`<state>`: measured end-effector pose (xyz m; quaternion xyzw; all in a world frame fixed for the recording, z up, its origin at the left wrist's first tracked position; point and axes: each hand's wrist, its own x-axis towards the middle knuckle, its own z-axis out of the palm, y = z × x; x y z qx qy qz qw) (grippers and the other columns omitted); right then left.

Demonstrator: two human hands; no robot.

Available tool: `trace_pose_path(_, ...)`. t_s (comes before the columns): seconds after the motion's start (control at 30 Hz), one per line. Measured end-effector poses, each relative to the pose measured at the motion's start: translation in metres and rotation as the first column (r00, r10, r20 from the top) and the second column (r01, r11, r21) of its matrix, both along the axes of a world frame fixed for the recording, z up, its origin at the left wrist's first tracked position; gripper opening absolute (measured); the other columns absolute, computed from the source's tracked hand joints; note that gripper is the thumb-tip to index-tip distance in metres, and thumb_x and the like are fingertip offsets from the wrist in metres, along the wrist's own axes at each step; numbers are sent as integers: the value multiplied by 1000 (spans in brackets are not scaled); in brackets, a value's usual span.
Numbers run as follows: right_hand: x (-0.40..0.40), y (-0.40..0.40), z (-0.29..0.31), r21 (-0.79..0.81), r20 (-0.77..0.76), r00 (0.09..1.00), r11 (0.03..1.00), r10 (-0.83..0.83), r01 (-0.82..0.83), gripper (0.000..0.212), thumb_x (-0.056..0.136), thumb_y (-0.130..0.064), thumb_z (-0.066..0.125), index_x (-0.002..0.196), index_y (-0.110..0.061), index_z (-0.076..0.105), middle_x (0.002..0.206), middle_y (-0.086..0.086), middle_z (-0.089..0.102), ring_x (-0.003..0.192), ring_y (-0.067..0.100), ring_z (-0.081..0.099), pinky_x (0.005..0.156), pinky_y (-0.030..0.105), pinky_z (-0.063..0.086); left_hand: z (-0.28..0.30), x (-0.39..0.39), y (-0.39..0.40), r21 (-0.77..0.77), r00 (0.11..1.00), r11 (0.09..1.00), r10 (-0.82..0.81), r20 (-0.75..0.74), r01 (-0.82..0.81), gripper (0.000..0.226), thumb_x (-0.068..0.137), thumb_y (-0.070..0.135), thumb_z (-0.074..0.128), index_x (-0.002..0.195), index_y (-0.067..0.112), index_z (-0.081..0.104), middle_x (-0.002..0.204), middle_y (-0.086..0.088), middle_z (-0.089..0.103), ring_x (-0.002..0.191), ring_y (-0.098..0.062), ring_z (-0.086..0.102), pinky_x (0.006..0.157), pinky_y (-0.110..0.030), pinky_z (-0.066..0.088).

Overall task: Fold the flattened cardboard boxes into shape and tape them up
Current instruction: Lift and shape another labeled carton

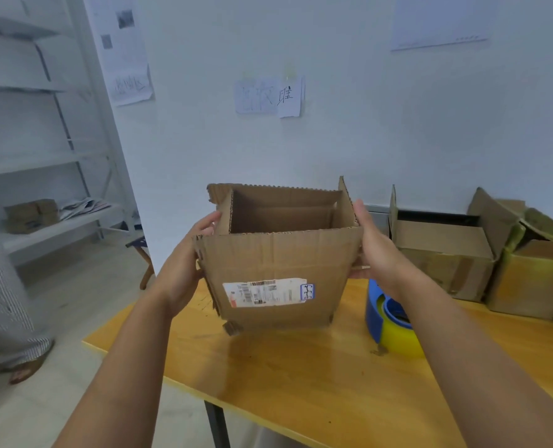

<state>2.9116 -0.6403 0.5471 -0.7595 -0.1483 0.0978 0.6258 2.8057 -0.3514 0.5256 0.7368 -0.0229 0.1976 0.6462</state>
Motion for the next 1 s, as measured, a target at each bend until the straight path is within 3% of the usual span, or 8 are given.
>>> trace_pose_path(0.1, 0, 0, 1, -53, -42, 999, 999, -6, 4, 116, 51, -106, 24, 148, -44, 42, 137, -2, 62, 127, 27, 55, 101, 55, 49, -12, 2, 2, 124, 998, 991, 51, 29, -54, 57, 83, 73, 41, 132, 48, 57, 152, 18, 40, 131, -6, 46, 108, -45, 43)
trace_pose_path(0.23, 5, 4, -1, 4, -54, 998, 1000, -21, 21, 98, 68, -100, 27, 144, -42, 48, 124, -4, 70, 124, 24, 57, 108, 56, 42, -24, 7, 5, 312, 991, 945, 66, 115, -99, 61, 85, 68, 38, 136, 39, 53, 152, 28, 32, 134, 8, 36, 105, -24, 40)
trace_pose_path(0.37, 7, 10, -9, 54, -45, 999, 999, -5, 7, 118, 51, -107, 29, 149, -42, 42, 140, -3, 60, 137, 22, 46, 117, 57, 29, -28, 17, 4, 311, 985, 939, 111, 134, -148, 47, 100, 50, 35, 136, 28, 55, 154, 22, 34, 138, 1, 35, 106, -24, 38)
trace_pose_path(0.47, 9, 12, -20, 80, -16, 1000, 997, -2, 3, 119, 47, -111, 23, 148, -50, 39, 150, -7, 50, 143, 19, 37, 121, 55, 24, -31, 22, 0, 212, 989, 966, 138, 59, -147, 49, 107, 46, 24, 142, 23, 50, 134, 44, 44, 132, 11, 39, 99, -14, 40)
trace_pose_path(0.6, 11, 12, -35, 72, 60, 995, 994, 76, -80, 104, 59, -107, 23, 146, -51, 42, 145, -16, 53, 138, 8, 43, 119, 48, 31, -33, 26, -3, -27, 986, 986, 167, 22, -166, 76, 96, 71, 10, 127, 30, 66, 146, 29, 43, 134, 2, 42, 114, -34, 33)
trace_pose_path(0.73, 13, 15, -35, -27, 114, 991, 998, 64, -62, 47, 63, -105, 26, 102, -83, 41, 115, -36, 56, 115, -4, 50, 110, 46, 40, -28, 27, 0, -64, 997, 995, 80, 20, -79, 104, 71, 96, 14, 135, 28, 61, 142, 14, 55, 131, -12, 53, 112, -43, 37)
trace_pose_path(0.9, 20, 15, -40, -33, 213, 973, 996, 89, -84, 102, 62, -104, 31, 148, -48, 25, 152, -10, 43, 140, 17, 42, 111, 57, 40, -23, 28, 15, -68, 999, 997, 35, -11, -36, 92, 79, 89, 17, 126, 28, 68, 137, -5, 60, 126, -27, 57, 109, -57, 40)
trace_pose_path(1.0, 21, 13, -45, -35, 263, 955, 991, 135, -130, 91, 65, -100, 37, 145, -59, 22, 139, -24, 53, 126, 3, 53, 104, 49, 49, -21, 29, 20, 0, 999, 999, 38, -14, -38, 74, 89, 80, 21, 128, 36, 66, 143, 1, 55, 132, -26, 50, 110, -54, 39)
